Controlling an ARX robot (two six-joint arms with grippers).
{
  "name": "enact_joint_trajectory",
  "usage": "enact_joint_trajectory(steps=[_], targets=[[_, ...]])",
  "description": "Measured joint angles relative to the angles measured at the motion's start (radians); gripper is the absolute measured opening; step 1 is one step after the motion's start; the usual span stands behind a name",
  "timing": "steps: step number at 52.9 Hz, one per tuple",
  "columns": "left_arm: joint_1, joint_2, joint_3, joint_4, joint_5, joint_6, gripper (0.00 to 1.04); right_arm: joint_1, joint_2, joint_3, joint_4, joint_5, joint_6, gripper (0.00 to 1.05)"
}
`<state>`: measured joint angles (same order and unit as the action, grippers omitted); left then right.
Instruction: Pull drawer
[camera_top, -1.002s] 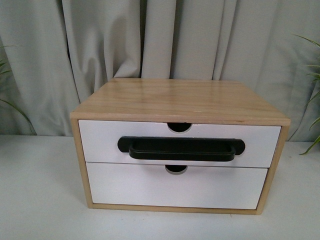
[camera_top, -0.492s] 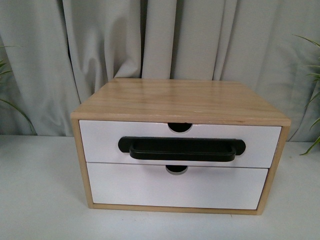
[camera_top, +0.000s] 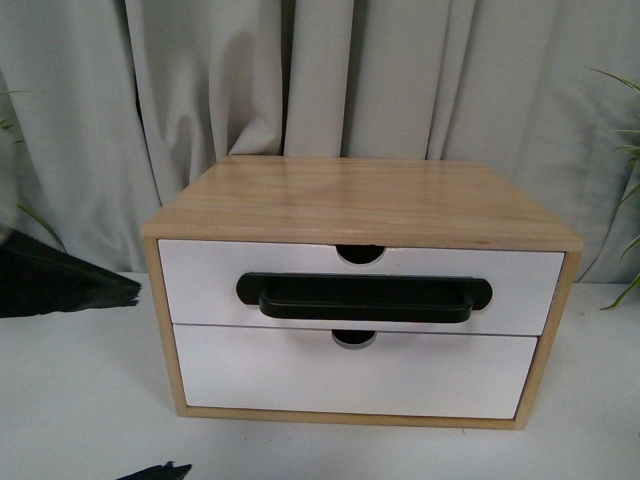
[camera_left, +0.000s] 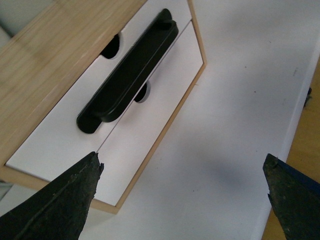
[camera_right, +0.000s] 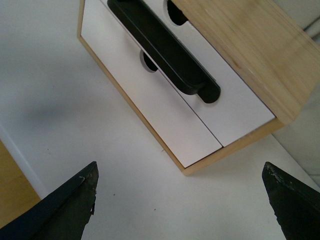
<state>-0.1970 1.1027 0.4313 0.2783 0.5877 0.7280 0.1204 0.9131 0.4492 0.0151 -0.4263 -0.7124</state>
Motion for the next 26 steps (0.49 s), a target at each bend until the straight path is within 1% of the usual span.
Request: enact_joint_trajectory(steps=[8,14,22,26], targets=[[-0.042,0.086,0.119,-0.145,0.01,0.183,0.98,0.06,0.139,0.074,0.01,0.029,-0.118,0.96],[-0.068,0.146,0.2,-0.243,0.006,0.284,0.98,0.093,0.225,0.109,0.028,0.043,-0.173,0.96],[-0.095,0.26,0.33,-0.319,-0.032,0.37,0.98,0.14,0.339,0.163,0.041,0.074,-0.241,0.96],[-0.101,0.304,0.376,-0.326,-0.056,0.388,0.98,0.154,0.372,0.182,0.048,0.088,-0.264,0.96]])
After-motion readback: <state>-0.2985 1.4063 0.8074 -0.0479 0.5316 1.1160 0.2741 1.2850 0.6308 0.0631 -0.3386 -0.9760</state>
